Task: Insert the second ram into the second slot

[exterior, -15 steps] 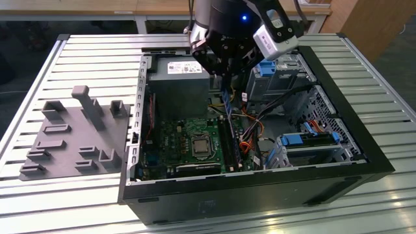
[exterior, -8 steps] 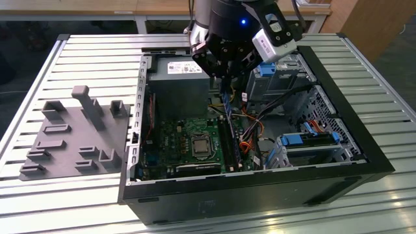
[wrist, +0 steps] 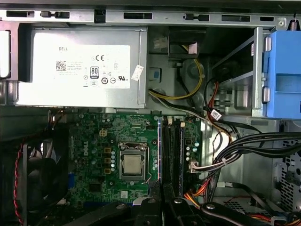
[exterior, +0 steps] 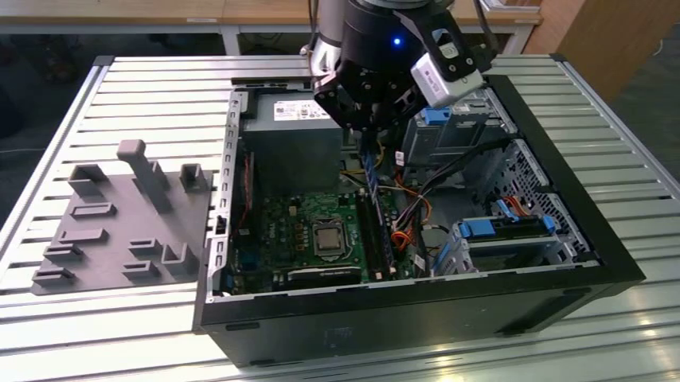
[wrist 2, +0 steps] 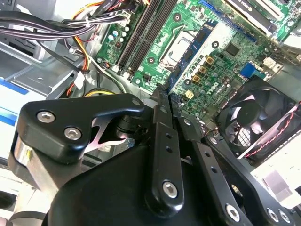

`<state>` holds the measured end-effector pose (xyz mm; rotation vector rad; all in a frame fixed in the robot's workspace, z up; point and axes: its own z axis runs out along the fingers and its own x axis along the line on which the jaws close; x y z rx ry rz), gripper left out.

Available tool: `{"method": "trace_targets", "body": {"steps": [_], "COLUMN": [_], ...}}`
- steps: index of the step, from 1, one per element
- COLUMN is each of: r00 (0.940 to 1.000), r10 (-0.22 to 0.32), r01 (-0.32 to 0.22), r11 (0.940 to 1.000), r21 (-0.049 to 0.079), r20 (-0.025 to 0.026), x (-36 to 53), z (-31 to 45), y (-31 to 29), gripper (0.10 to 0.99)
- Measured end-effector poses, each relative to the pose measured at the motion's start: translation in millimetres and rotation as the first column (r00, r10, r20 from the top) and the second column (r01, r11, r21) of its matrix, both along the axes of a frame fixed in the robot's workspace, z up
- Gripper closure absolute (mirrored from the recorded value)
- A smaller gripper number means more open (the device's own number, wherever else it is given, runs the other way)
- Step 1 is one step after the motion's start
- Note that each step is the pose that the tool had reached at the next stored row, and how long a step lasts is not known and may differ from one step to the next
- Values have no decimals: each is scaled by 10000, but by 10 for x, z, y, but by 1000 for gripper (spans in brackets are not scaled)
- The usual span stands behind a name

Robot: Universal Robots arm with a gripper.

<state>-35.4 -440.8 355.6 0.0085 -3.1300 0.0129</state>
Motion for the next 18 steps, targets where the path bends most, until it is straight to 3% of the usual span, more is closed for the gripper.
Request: {"method": "trace_targets", "body": {"steps": [18], "r00": [10000], "r10": [0], "r01": [0], "r11": [10000], "r21": [-4], "r20": [0], "x": [0], "z": [-104], "y": [0], "gripper": [953]}}
